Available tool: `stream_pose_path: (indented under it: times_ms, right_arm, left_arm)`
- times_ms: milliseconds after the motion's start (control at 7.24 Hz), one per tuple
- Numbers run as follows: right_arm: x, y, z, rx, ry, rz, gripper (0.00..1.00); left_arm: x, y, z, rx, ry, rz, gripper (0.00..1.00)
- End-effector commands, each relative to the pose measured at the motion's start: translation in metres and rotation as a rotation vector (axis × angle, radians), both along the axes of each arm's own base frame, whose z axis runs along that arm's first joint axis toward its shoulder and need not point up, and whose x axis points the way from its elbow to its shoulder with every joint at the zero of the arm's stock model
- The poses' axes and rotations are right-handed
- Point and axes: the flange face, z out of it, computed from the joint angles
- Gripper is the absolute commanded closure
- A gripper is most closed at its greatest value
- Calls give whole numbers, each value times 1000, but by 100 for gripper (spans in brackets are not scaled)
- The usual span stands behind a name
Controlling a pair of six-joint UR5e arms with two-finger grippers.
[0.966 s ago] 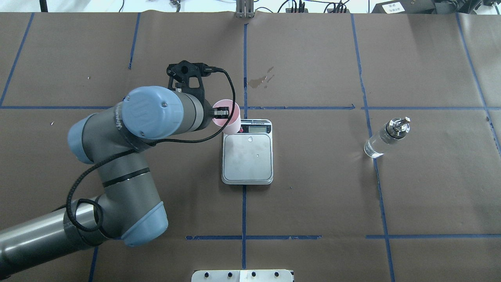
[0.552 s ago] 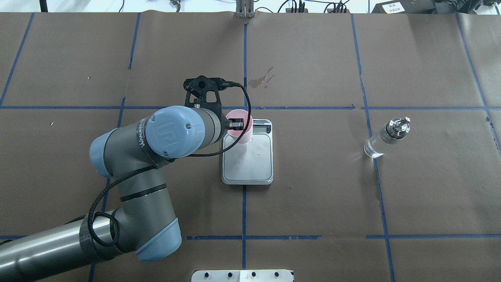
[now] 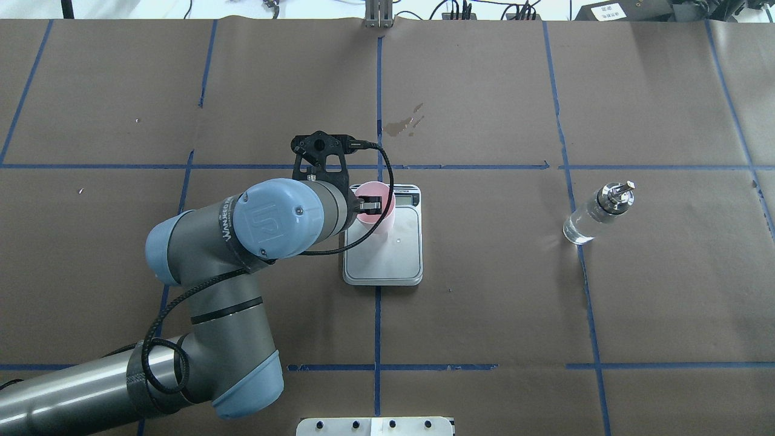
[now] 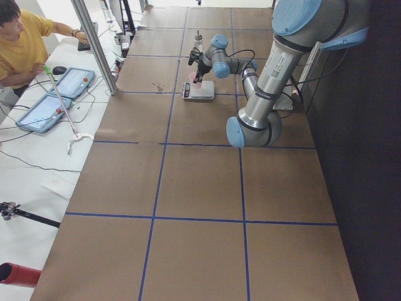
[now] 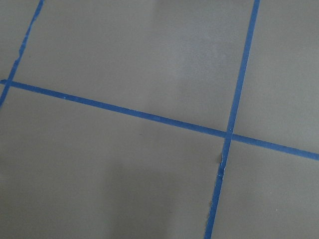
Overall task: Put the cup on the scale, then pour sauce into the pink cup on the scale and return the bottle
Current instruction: 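Lower the pink cup onto the scale and open the left gripper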
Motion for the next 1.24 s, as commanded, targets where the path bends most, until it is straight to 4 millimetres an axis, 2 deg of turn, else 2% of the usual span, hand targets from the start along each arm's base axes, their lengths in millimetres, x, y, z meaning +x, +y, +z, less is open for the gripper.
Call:
stream_pose_path:
  times_ms: [0,276,552,690,828,966,1104]
  right_arm:
    - [0,0,0,0,-1,0,0]
    - [0,0,0,0,-1,0,0]
    - [0,0,0,0,-1,0,0]
    - [0,0,-1,1,-1,0,0]
    - [0,0,-1,1,-1,0,0]
    - [0,-1,-1,3,-1,0,0]
    - [0,-1,-1,3,-1,0,0]
  left_arm:
    - [4,0,3,-2,-7,2,93]
    - [4,0,2,1,-5,3,84]
    - [3,-1,3,13,-12,-17,21]
    - [16,15,4,33,-24,-20,12]
    - [16,16,4,35,-21,-20,4]
    - [9,18,-2,42,-8,-21,1]
    - [-8,20,-11,53,18,-20,1]
